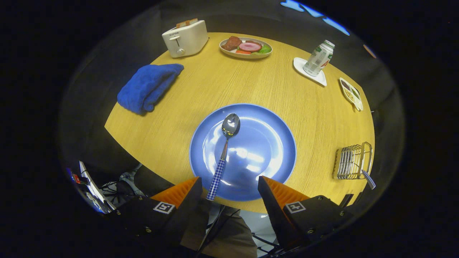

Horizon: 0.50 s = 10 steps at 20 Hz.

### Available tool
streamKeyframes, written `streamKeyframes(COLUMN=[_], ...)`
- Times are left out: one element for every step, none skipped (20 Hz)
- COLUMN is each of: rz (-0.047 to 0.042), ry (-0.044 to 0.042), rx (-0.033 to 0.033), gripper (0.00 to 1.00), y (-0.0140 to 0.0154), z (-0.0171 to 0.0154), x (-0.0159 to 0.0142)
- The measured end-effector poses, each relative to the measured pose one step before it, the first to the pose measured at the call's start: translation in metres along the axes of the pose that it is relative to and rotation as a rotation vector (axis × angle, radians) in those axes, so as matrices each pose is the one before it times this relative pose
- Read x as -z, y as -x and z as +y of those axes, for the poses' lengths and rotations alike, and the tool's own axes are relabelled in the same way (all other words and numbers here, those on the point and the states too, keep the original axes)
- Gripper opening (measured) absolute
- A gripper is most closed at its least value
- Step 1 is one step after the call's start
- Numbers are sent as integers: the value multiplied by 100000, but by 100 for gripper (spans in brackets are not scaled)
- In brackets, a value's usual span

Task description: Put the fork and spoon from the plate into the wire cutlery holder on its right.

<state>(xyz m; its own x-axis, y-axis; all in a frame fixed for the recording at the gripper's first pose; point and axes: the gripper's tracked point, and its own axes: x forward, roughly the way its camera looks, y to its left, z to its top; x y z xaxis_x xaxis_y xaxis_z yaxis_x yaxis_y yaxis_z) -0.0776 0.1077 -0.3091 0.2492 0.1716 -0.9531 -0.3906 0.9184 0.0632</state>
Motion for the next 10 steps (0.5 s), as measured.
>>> streamKeyframes(rz=[1496, 1319, 930, 711, 211, 155, 374, 340, -82, -383], ry=[-471, -582, -657, -875, -910, -769, -650, -523, -787, -510], rx=[-56, 346, 130, 400, 233, 103, -188, -279, -631, -36], gripper=[96, 96, 96, 96, 96, 96, 96, 96, 96, 96], y=[-509, -462, -433, -357, -300, -356, -290, -337, -83, -246], z=[114, 29, 39, -7, -10, 71, 34, 96, 75, 116], x=[288, 203, 187, 245, 130, 78, 41, 155, -96, -102])
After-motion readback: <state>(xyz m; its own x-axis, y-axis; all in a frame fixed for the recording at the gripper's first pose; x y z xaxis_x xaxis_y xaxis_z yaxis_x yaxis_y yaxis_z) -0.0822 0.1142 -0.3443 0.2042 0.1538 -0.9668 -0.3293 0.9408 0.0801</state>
